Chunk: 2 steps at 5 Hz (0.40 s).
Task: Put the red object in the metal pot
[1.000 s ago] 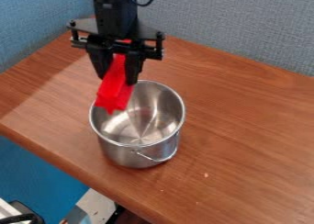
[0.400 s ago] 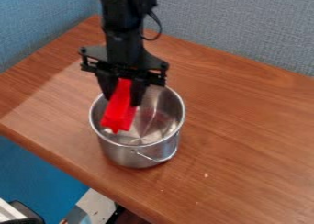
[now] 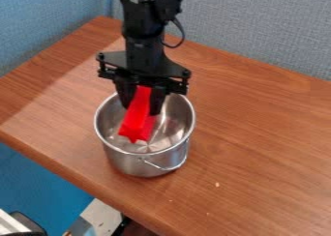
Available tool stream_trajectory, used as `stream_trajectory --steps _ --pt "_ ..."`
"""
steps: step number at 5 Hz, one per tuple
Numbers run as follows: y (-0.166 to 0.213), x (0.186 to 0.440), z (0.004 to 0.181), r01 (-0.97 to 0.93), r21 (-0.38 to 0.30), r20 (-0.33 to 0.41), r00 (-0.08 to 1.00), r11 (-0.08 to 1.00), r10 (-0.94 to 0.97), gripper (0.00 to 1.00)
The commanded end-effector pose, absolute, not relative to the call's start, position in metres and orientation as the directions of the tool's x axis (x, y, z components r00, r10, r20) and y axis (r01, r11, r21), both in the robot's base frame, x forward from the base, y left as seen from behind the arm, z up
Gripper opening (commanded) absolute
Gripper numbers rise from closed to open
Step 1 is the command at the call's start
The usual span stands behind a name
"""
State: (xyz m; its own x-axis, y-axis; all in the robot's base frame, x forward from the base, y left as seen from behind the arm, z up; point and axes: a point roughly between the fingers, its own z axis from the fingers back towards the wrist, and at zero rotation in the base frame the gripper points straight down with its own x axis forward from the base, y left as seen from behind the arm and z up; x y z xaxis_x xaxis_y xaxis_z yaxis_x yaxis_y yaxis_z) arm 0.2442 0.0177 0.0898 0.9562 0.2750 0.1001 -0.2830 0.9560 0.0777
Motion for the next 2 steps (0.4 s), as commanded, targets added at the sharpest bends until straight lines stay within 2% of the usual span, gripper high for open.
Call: stream_trajectory --steps 1,2 --pt "0.0144 0.253 0.0986 -0.266 0.069 0.127 0.958 0.961 0.256 0.0" --pt "0.011 0.2543 0.098 -0.256 0.064 0.116 0.962 0.965 0.247 0.0"
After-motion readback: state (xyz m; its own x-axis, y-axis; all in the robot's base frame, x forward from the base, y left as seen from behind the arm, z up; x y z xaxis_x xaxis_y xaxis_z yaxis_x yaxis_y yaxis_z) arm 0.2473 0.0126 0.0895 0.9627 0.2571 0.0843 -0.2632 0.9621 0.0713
